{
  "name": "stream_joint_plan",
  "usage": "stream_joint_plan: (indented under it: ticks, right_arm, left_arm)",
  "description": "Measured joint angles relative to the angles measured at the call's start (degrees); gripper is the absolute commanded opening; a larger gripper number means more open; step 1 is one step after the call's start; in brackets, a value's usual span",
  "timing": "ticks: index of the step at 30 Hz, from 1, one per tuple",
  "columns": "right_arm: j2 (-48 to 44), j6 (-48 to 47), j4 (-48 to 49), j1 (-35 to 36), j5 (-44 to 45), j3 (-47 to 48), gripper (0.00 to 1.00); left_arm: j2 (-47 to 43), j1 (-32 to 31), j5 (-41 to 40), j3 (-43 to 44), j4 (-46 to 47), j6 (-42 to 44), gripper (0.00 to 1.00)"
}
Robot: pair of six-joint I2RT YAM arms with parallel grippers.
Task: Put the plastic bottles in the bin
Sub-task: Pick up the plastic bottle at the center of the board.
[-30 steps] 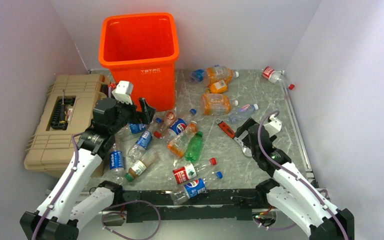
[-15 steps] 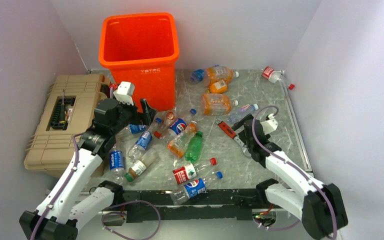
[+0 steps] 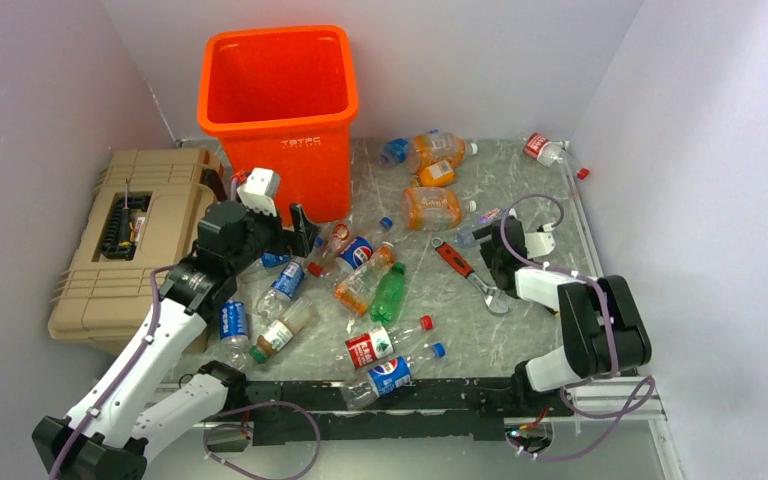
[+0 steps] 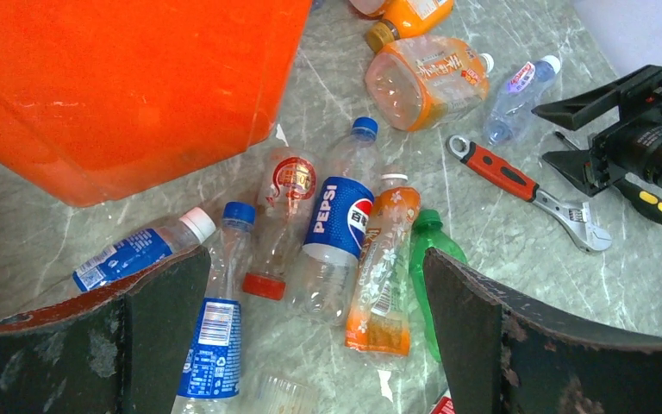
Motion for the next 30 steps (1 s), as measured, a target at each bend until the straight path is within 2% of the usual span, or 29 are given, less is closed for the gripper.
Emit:
stream_joint_plan:
  ticks: [5,12,30]
  right_arm:
    - [5.5,1.0,4.5,-0.6,-1.2,3.0,0.81]
    - [12.4,1.8,8.3,-2.0,-2.3,7.6,0.65]
    - [15.4,1.6,13.6,-2.3,-5.3,6.1,0.29]
  left_arm:
    - [-0.4,-0.1,-0.6,0.0,0.0,0.0,0.99]
    - [-0.9,-0.2,-0.7,0.0,0.0,0.1,0.99]
    - [-0.7,-0.2,-0.6,0.0,0.0,0.1,0.99]
